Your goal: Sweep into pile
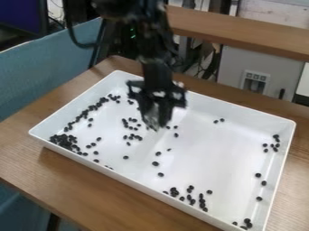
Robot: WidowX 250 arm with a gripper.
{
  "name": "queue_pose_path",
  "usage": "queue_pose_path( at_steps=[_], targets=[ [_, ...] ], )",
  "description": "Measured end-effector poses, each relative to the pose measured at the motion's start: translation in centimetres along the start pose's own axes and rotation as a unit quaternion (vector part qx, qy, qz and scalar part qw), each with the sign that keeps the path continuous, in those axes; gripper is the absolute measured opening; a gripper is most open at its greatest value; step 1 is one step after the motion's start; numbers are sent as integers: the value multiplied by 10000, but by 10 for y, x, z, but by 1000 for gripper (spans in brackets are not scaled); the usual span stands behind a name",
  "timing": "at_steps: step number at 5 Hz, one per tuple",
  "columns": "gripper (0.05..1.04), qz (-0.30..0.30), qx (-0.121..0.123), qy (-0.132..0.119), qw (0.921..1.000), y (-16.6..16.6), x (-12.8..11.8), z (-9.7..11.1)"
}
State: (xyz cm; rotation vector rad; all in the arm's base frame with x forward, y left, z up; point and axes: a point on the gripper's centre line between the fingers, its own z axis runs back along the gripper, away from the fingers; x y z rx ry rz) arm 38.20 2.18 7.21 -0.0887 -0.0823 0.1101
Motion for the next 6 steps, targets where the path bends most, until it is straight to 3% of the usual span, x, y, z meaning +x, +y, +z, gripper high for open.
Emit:
queue_pose_path(
  at_steps=[1,2,3,5,6],
  targets=[
    [395,-14,164,-141,9998,43,-7,18],
    [395,-179,271,-100,9994,92,-24,10],
    [396,-300,313,-332,9985,134,-28,13],
    [396,-455,347,53,9983,156,-38,-28],
    [395,-342,320,112,9988,159,-36,-38]
  ],
)
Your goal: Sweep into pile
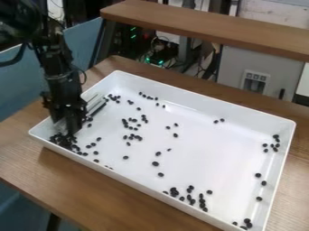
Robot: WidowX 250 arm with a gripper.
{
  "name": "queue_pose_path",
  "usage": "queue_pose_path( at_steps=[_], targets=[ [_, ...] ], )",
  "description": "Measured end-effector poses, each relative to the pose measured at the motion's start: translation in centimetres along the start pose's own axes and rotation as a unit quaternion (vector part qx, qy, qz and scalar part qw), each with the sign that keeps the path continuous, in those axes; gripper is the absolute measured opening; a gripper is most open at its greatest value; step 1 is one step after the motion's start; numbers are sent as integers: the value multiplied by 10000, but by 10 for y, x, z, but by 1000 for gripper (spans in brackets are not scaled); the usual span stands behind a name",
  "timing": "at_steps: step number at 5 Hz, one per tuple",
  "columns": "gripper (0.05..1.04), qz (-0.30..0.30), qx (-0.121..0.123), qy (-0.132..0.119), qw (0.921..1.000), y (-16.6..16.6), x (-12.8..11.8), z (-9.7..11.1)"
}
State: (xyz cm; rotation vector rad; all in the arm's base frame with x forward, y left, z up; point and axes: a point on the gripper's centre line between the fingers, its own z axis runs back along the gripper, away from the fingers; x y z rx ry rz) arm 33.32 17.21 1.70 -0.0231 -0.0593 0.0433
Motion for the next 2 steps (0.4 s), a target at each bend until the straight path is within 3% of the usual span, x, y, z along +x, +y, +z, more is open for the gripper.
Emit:
queue_pose_path(
  at_steps=[1,2],
  targets=[
    [395,-234,57,67,9997,-18,-1,-4],
    [395,-604,-90,119,9981,-56,-11,-4]
  ],
)
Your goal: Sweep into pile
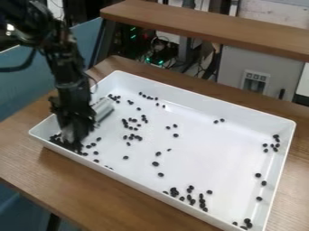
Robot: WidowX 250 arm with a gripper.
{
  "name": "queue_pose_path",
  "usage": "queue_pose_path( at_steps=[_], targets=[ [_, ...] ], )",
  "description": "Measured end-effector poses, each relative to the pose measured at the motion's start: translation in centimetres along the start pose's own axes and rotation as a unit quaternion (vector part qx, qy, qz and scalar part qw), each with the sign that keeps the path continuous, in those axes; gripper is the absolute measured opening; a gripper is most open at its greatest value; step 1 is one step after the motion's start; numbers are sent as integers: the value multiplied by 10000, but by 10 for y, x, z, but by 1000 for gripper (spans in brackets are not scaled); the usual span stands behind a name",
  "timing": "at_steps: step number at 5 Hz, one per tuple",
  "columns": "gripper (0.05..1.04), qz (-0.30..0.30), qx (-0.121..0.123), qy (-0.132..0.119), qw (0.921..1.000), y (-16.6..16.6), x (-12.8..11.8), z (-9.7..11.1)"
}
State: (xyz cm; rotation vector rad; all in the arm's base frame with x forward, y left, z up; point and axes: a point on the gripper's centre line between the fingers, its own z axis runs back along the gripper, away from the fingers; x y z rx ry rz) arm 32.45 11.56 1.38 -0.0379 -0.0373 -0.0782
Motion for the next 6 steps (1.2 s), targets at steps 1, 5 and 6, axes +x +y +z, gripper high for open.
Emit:
queue_pose_path(
  at_steps=[1,5,6],
  targets=[
    [396,-485,-345,14,9982,-54,-3,0],
    [395,-1630,-1065,-127,9808,-239,20,-1],
    [395,-1344,-955,-220,9861,-225,27,19]
  ],
)
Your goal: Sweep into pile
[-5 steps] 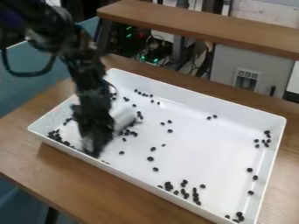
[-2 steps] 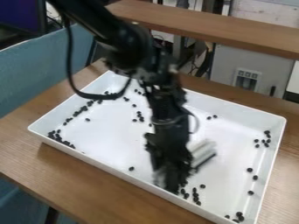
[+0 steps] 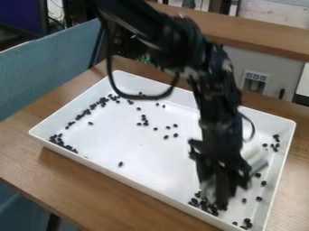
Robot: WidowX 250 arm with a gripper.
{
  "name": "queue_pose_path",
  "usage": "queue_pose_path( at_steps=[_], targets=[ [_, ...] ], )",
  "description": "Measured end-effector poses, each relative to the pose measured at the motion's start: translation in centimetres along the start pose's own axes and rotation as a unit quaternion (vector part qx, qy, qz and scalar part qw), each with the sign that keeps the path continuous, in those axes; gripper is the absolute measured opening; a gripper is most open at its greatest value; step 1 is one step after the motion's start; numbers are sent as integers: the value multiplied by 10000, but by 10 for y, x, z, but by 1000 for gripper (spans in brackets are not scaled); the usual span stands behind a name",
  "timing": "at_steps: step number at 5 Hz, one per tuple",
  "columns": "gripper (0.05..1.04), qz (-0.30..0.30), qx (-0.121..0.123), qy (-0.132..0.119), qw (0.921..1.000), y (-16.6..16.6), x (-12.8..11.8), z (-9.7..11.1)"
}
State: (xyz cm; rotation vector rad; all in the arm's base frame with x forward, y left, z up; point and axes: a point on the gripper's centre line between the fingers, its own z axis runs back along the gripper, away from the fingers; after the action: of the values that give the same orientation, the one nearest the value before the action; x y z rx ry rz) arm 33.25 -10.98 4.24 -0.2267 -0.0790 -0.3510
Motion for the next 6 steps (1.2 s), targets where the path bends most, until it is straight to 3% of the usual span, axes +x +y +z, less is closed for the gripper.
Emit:
queue_pose_path(
  at_steps=[1,2,3,4,5,6],
  targets=[
    [395,702,279,-382,9964,57,1,42],
    [396,1316,693,-387,9881,97,-7,61],
    [395,1935,947,-488,9753,138,-20,74],
    [395,2424,1075,-423,9633,193,-36,67],
    [395,2507,1116,-293,9612,243,-41,53],
    [395,2610,1115,-349,9582,280,-55,52]
  ],
)
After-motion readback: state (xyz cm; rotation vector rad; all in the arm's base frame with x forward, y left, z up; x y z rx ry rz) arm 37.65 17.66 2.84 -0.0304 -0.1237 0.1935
